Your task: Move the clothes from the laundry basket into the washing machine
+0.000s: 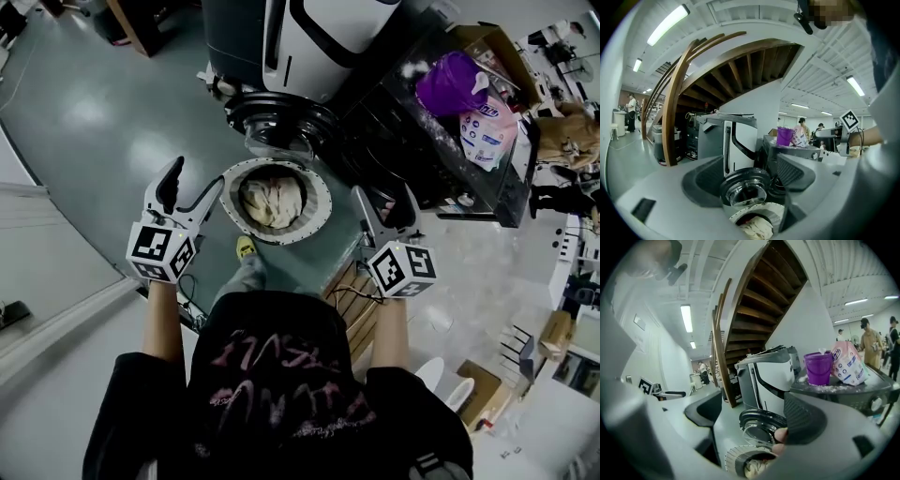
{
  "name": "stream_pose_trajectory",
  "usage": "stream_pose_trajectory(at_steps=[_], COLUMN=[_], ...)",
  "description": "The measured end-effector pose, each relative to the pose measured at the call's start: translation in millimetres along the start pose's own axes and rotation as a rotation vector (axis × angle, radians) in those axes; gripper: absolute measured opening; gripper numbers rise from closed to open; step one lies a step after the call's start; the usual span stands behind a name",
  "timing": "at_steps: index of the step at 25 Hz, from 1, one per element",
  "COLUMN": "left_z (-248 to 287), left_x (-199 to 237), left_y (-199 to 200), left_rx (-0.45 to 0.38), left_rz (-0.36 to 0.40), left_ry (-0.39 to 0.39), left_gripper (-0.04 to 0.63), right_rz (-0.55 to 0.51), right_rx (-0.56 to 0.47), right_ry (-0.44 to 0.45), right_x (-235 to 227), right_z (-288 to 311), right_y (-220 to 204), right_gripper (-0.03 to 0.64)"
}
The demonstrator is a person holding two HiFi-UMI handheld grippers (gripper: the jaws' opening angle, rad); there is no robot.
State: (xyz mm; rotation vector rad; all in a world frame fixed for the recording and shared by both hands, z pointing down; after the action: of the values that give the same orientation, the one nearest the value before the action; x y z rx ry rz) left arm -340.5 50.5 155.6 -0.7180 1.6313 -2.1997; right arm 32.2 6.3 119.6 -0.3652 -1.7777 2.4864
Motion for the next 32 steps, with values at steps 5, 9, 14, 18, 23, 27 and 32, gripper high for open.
stream_pose_trajectory(at_steps=[5, 9, 14, 18, 23, 27, 32], left_z=[13.3, 19.0, 26.9, 31.8, 33.9, 40.5, 56.7], left_x=[24.7, 29.2, 28.2, 23.8, 16.0, 10.3, -0.4], left_y=[-6.0, -9.5, -10.3, -9.1, -3.9, -5.6, -9.4], left_rx=[-0.002, 0.014, 0.031, 0.037, 0.033, 0.059, 0.106], left_rz=[-0.023, -0.031, -0.025, -0.012, -0.011, -0.007, 0.018], left_ry=[-0.031, -0.061, -0.085, -0.073, -0.025, -0.004, -0.002], left_gripper=[0.356, 0.356, 0.356, 0.356, 0.356, 0.356, 0.356], right_rz=[-0.009, -0.007, -0.011, -0.01, -0.02, -0.041, -0.08], right_rx=[0.014, 0.022, 0.019, 0.012, 0.022, 0.03, 0.063], right_ry=[-0.035, -0.055, -0.053, -0.025, 0.021, 0.054, 0.093], right_x=[8.3, 9.2, 7.4, 3.2, -6.7, -17.1, -34.2], right_z=[7.9, 10.2, 16.3, 24.0, 39.4, 51.3, 59.9], right_y=[-6.1, -8.0, -6.6, -3.4, 3.4, 6.7, 0.4], right_gripper=[0.416, 0.416, 0.416, 0.416, 0.416, 0.416, 0.416])
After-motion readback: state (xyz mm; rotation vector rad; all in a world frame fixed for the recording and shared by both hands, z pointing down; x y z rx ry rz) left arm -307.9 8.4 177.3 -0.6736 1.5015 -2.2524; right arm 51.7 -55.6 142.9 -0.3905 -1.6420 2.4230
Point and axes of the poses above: the fingertips, and each gripper's own axes: z forward along the fingers, x to its left, y out of its top, the point moved 7 cm from there along -z, backward along the fingers, and after that the axes turned 13 degrees about -y, right-handed, at the moved point
